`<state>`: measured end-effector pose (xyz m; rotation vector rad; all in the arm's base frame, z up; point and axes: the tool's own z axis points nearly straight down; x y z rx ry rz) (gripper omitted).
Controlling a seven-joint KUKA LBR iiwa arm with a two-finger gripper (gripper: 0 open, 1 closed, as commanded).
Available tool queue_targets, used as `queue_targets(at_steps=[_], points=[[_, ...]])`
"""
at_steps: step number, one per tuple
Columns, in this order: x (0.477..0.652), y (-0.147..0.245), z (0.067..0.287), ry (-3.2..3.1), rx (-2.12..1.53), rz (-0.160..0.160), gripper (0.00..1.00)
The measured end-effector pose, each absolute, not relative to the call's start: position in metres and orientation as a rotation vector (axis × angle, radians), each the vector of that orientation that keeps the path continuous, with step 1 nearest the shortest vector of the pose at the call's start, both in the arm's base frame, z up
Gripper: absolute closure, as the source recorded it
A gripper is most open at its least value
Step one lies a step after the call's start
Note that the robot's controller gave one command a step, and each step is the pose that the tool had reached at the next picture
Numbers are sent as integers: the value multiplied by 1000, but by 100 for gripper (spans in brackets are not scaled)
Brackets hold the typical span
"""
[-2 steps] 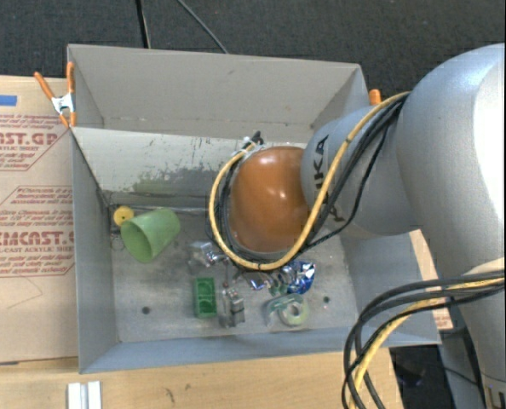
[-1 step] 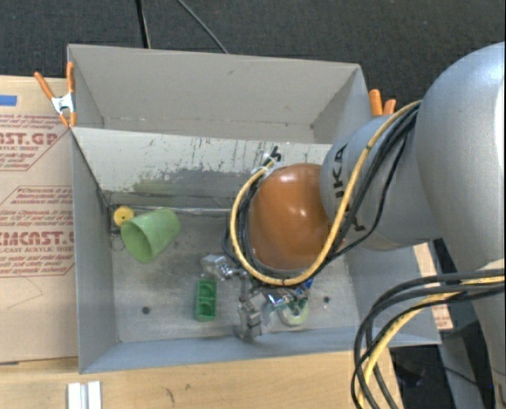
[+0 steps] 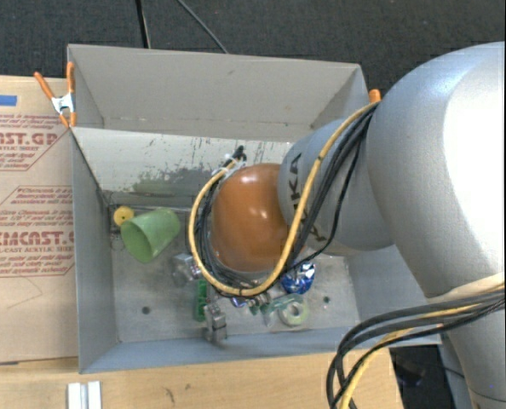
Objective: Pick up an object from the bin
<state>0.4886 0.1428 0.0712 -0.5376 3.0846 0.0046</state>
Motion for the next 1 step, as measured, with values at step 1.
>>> queue_targets(at_steps=[1], points=[[522,95,70,3040,-783,-2,0]])
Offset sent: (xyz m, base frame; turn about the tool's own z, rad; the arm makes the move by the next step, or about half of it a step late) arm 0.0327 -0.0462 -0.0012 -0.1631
